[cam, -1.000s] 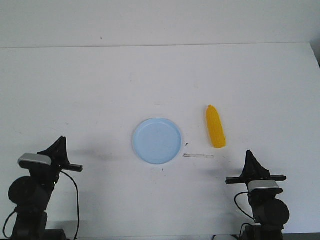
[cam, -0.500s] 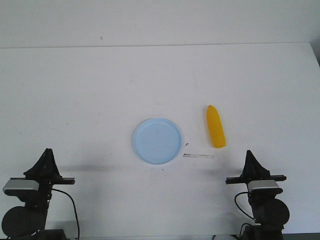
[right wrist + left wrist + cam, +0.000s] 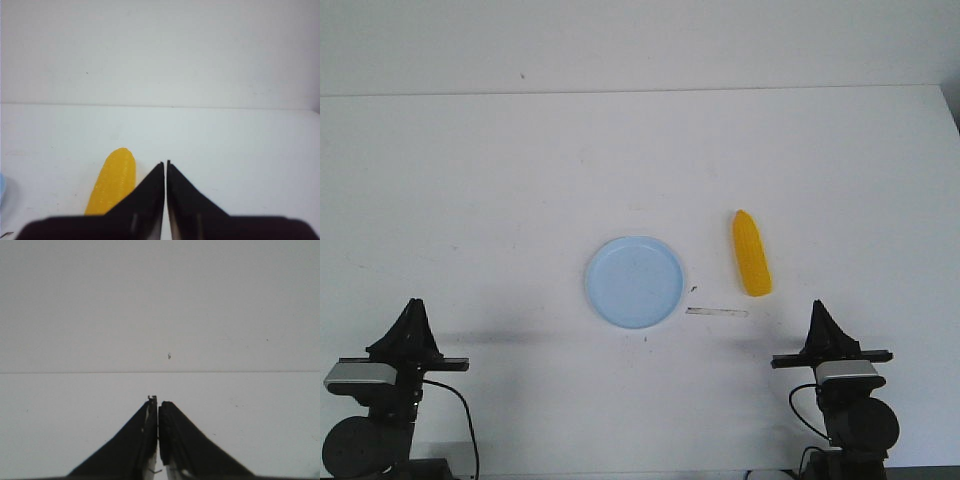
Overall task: Place corn on plate with both arms
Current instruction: 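Reach the right gripper forward over the yellow corn cob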
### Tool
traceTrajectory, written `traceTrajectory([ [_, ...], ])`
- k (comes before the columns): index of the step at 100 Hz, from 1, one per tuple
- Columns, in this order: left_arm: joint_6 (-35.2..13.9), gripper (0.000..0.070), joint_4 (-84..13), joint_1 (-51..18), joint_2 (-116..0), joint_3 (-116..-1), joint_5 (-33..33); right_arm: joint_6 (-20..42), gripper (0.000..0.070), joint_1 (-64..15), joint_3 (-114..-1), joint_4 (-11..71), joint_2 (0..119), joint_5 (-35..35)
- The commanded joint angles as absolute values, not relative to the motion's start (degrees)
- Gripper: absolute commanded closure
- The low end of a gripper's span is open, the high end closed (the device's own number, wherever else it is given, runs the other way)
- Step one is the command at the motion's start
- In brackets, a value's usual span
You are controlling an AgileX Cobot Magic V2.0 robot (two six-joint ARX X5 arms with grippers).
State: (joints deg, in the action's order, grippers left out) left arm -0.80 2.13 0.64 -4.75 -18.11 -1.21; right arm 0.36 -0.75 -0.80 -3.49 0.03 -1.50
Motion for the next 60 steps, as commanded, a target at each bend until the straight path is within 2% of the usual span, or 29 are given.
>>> traceTrajectory([
  [1,-0.9,0.0698,2.7,0.8,-4.6,-18.7,-0.9,-0.2,0.0690,-0.8,-0.7,-4.9,0.1,-1.2],
  [26,-0.9,0.0698,2.7,0.8,-4.6,-18.7,-0.9,4.3,0.0690,-0.9,-2.1,-11.9,0.1,-5.1],
  [60,-0.9,0.0698,2.7,0.8,-4.6,-18.7,-0.9,2.9,0.0690,-1.0,-16.8,3.1,7.4,-5.2],
])
